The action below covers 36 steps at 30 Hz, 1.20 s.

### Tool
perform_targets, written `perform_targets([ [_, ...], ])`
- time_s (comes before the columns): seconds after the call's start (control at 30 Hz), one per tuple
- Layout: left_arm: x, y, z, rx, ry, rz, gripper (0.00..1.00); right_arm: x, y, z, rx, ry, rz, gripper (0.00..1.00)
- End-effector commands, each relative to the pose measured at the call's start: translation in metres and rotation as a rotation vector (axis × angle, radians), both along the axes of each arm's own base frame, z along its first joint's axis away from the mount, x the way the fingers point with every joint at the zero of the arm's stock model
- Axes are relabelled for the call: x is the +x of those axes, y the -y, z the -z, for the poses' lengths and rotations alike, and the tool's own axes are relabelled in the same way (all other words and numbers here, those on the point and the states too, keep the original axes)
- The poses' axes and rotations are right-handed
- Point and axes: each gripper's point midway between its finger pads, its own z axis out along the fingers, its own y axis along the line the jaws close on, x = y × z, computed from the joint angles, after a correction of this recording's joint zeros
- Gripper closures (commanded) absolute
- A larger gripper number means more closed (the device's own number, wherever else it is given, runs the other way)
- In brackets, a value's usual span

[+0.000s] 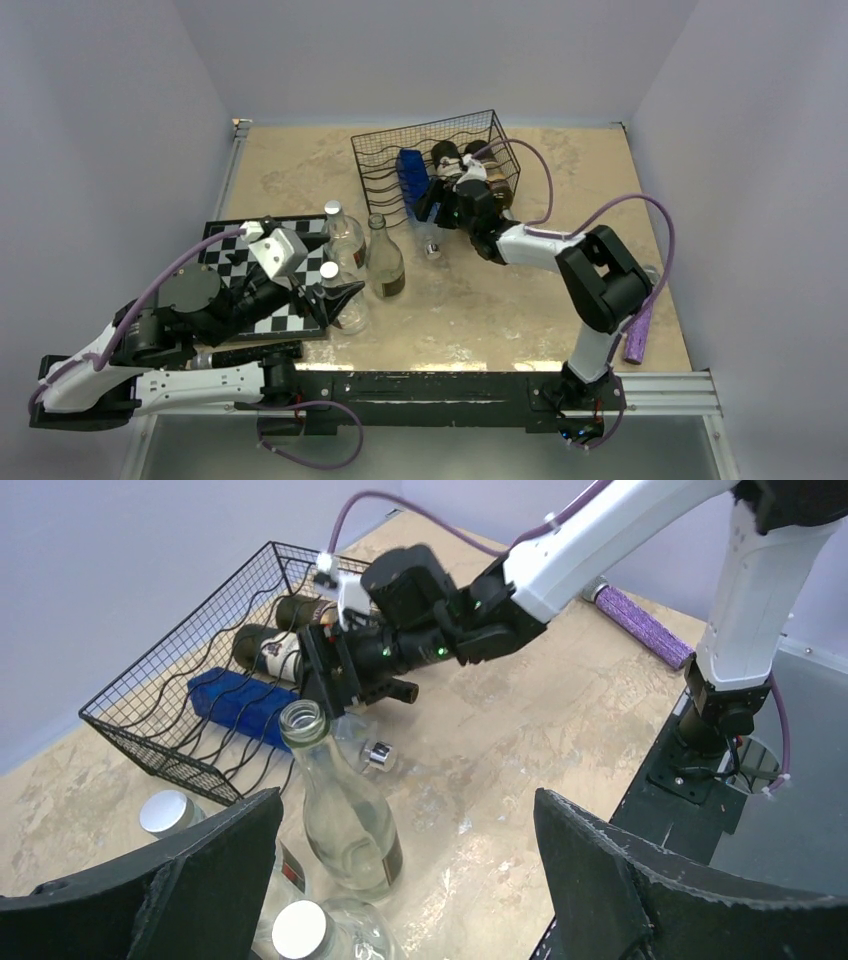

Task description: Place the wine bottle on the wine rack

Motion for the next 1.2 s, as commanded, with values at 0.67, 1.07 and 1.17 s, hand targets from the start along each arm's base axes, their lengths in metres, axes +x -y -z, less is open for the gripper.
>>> perform_targets([
  [0.67, -0.006, -0.050, 0.033, -0.049, -0.070, -0.074, 0.01, -0.187, 0.019, -0.239, -0.242, 0.459, -0.465, 0.02],
  [1.07, -0.007, -0.068, 0.064, -0.044, -0.140, -0.130, 0.01, -0.192, -0.041, -0.231, -0.390, 0.396, -0.477, 0.12],
  [1.17, -0.008, -0.069, 0.069, -0.045, -0.156, -0.132, 0.01, -0.184, -0.052, -0.226, -0.442, 0.376, -0.430, 0.12],
])
